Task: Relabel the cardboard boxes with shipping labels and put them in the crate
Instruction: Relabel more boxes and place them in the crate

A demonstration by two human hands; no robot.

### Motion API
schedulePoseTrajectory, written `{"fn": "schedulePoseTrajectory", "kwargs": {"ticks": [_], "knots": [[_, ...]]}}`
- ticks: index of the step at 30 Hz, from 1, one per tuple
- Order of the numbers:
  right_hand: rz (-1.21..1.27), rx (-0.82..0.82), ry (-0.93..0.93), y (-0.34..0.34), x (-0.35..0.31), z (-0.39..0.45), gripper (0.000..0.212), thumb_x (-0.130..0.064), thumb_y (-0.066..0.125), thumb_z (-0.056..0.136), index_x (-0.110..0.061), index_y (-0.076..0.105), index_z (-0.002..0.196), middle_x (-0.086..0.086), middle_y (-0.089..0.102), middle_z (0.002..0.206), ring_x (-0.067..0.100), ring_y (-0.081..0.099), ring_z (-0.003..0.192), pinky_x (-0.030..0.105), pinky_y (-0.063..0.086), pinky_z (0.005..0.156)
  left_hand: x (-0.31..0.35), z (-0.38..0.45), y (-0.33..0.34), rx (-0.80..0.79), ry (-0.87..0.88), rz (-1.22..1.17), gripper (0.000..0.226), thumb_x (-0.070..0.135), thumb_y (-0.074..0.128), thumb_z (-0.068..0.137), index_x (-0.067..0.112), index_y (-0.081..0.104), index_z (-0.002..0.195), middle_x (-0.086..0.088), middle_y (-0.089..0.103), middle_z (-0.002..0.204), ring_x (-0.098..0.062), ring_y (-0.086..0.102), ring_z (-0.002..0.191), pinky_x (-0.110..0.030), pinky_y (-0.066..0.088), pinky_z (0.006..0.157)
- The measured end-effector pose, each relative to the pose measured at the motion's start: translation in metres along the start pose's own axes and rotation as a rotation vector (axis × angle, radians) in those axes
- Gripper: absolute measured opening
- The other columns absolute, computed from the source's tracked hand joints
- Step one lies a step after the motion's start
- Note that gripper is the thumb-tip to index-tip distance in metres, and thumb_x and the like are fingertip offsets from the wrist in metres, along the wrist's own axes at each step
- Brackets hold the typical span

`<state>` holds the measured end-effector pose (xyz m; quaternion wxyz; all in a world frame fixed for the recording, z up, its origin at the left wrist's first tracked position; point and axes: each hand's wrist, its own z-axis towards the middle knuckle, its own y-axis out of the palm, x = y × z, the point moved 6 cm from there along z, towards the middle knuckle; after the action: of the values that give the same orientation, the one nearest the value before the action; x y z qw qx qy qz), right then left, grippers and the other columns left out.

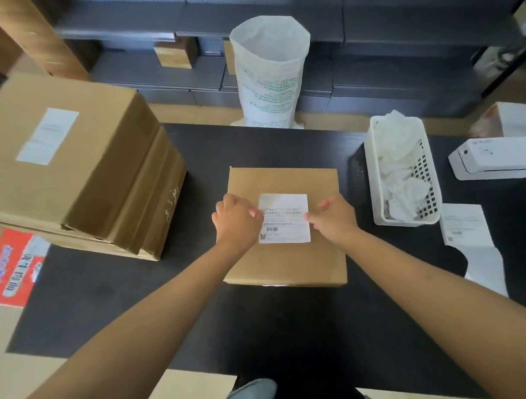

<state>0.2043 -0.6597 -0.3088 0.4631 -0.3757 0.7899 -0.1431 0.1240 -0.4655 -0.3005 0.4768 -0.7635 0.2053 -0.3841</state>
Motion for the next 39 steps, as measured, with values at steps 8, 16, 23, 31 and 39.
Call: {"fn": "schedulePoseTrajectory", "kwargs": {"ticks": [8,16,23,31,39], "knots": [[-0.037,0.023,0.007,0.005,0.001,0.006,0.029,-0.022,0.071,0.083,-0.019,0.047,0.099,-0.002,0.056,0.093,0.017,0.062,0.084,0.024,0.042,0.06,-0.002,0.008,0.009,-0.001,0.045,0.04,0.028,0.037,0.049,0.094,0.019,0.066,0.107,-0.003,0.044,0.129,-0.024,0.039,0.117,-0.035,0.033,0.098],[-0.104,0.034,-0.052,0.01,0.0,0.005,0.019,-0.019,0.065,0.084,-0.018,0.05,0.095,-0.006,0.055,0.085,0.01,0.054,0.073,0.026,0.043,0.057,0.002,0.003,0.011,0.07,0.11,0.165,0.035,0.039,0.047,0.095,0.015,0.061,0.115,-0.006,0.044,0.129,-0.025,0.041,0.116,-0.036,0.034,0.098],[-0.49,0.227,-0.54,0.018,-0.023,-0.017,0.018,-0.012,0.059,0.089,-0.013,0.055,0.106,0.004,0.054,0.112,0.022,0.052,0.102,0.031,0.045,0.083,0.018,-0.01,0.012,0.091,0.528,0.243,0.035,0.008,0.053,0.086,0.009,0.052,0.121,-0.009,0.045,0.133,-0.029,0.044,0.118,-0.033,0.025,0.099],[-0.939,0.043,-0.641,0.06,0.006,-0.006,0.067,-0.046,0.016,0.1,-0.01,-0.008,0.152,0.006,-0.012,0.161,0.024,-0.014,0.147,0.041,-0.006,0.121,0.005,-0.011,0.052,-0.189,0.656,0.449,0.058,0.04,0.013,0.103,0.016,-0.008,0.152,0.002,-0.012,0.16,-0.013,-0.014,0.146,-0.046,-0.011,0.118],[-0.956,0.08,-0.654,0.062,0.01,-0.003,0.069,-0.05,-0.001,0.095,-0.011,-0.013,0.15,0.005,-0.016,0.16,0.02,-0.018,0.146,0.04,-0.01,0.12,0.0,-0.008,0.055,-0.171,0.646,0.414,0.06,0.045,0.004,0.099,0.017,-0.022,0.145,0.002,-0.027,0.154,-0.012,-0.024,0.143,-0.045,-0.015,0.117]]}}
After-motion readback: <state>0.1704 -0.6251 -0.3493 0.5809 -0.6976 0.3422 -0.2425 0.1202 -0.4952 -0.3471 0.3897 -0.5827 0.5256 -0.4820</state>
